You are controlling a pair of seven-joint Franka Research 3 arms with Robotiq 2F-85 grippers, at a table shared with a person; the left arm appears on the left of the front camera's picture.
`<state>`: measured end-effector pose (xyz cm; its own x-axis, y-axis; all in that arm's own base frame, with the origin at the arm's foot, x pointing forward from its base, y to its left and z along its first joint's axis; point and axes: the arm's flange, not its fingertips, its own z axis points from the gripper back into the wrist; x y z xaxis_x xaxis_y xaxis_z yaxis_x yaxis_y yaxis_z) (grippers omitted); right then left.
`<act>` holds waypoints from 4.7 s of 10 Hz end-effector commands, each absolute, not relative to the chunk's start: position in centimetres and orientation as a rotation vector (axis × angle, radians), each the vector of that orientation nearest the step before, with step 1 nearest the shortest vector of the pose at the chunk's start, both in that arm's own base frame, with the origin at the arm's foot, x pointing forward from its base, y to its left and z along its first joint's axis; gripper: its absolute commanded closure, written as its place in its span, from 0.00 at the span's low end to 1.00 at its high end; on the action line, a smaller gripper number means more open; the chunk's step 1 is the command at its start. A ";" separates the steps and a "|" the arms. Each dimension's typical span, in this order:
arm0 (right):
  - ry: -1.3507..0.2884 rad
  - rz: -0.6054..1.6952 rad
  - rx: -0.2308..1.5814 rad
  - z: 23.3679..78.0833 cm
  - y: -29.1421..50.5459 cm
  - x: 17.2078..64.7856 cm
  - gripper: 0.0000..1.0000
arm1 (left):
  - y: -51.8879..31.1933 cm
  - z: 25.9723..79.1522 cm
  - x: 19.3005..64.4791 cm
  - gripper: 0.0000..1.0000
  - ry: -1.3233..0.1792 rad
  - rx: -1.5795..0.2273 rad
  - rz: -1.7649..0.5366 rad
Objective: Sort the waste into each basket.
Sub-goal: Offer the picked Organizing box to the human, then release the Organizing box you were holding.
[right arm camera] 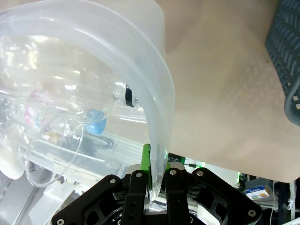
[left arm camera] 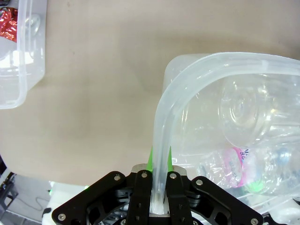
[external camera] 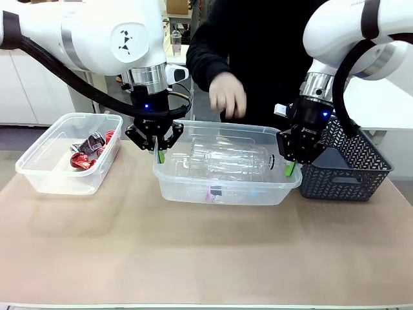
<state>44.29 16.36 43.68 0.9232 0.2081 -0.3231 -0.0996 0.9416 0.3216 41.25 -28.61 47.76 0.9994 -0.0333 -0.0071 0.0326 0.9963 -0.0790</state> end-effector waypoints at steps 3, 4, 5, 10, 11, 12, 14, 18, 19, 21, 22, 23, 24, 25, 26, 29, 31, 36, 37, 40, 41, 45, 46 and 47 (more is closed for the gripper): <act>0.354 0.168 0.315 44.1 16.6 43.9 0.94 | -28.6 47.8 41.3 0.96 0.005 -0.078 -0.034; 0.354 0.168 0.315 44.1 16.6 43.9 0.94 | -28.6 47.8 41.3 0.96 0.005 -0.078 -0.034; 0.354 0.168 0.315 44.1 16.6 43.9 0.94 | -28.6 47.8 41.3 0.96 0.005 -0.078 -0.034; 0.362 0.160 0.306 43.7 16.4 44.3 0.94 | -28.6 47.8 41.3 0.96 0.008 -0.079 -0.033; 0.392 0.130 0.296 44.2 16.8 46.3 0.94 | -28.3 48.4 42.9 0.96 0.012 -0.087 -0.025; 0.399 0.169 0.293 45.2 17.4 48.6 0.94 | -28.0 49.3 45.4 0.96 -0.008 -0.074 -0.027; 0.412 0.180 0.256 47.3 18.7 53.6 0.94 | -27.2 50.5 50.7 0.96 -0.032 -0.088 -0.023; 0.455 0.203 0.251 46.7 19.8 58.1 0.94 | -25.5 48.9 56.0 0.96 0.009 -0.085 0.039; 0.451 0.202 0.262 46.1 19.6 58.4 0.94 | -25.2 48.3 56.4 0.96 0.026 -0.095 0.061; 0.415 0.194 0.264 45.3 19.4 58.2 0.94 | -25.5 48.2 55.6 0.96 0.037 -0.103 0.046; 0.415 0.194 0.264 45.3 19.4 58.2 0.94 | -25.5 48.2 55.6 0.96 0.037 -0.103 0.046; 0.415 0.194 0.264 45.3 19.4 58.2 0.94 | -25.5 48.2 55.6 0.96 0.037 -0.103 0.046; 0.415 0.194 0.264 45.3 19.4 58.2 0.94 | -25.5 48.2 55.6 0.96 0.037 -0.103 0.046; 0.415 0.194 0.264 45.3 19.4 58.2 0.94 | -25.5 48.2 55.6 0.96 0.037 -0.103 0.046; 0.415 0.194 0.264 45.3 19.4 58.2 0.94 | -25.5 48.2 55.6 0.96 0.037 -0.103 0.046; 0.415 0.194 0.264 45.3 19.4 58.2 0.94 | -25.5 48.2 55.6 0.96 0.037 -0.103 0.046; 0.415 0.194 0.264 45.3 19.4 58.2 0.94 | -25.5 48.2 55.6 0.96 0.037 -0.103 0.046; 0.314 0.187 0.244 45.4 19.6 57.9 0.38 | -26.3 48.8 55.5 0.36 0.015 -0.102 0.024; 0.251 0.170 0.213 45.7 19.7 57.2 0.38 | -26.6 49.3 55.2 0.30 0.004 -0.111 0.015; 0.204 0.180 0.227 45.8 19.1 56.5 0.00 | -26.5 49.6 54.8 0.00 -0.020 -0.107 0.021; 0.180 0.175 0.221 46.0 19.0 56.4 0.00 | -26.4 49.6 54.7 0.03 -0.025 -0.113 0.020; 0.057 0.193 0.204 46.7 18.8 55.7 0.00 | -25.6 50.0 53.6 0.00 -0.039 -0.120 0.029; 0.027 0.196 0.197 46.7 18.9 55.7 0.00 | -25.3 50.0 53.5 0.00 -0.041 -0.127 0.035; 0.003 0.193 0.205 46.8 18.9 55.7 0.00 | -25.2 49.9 53.4 0.00 -0.045 -0.140 0.039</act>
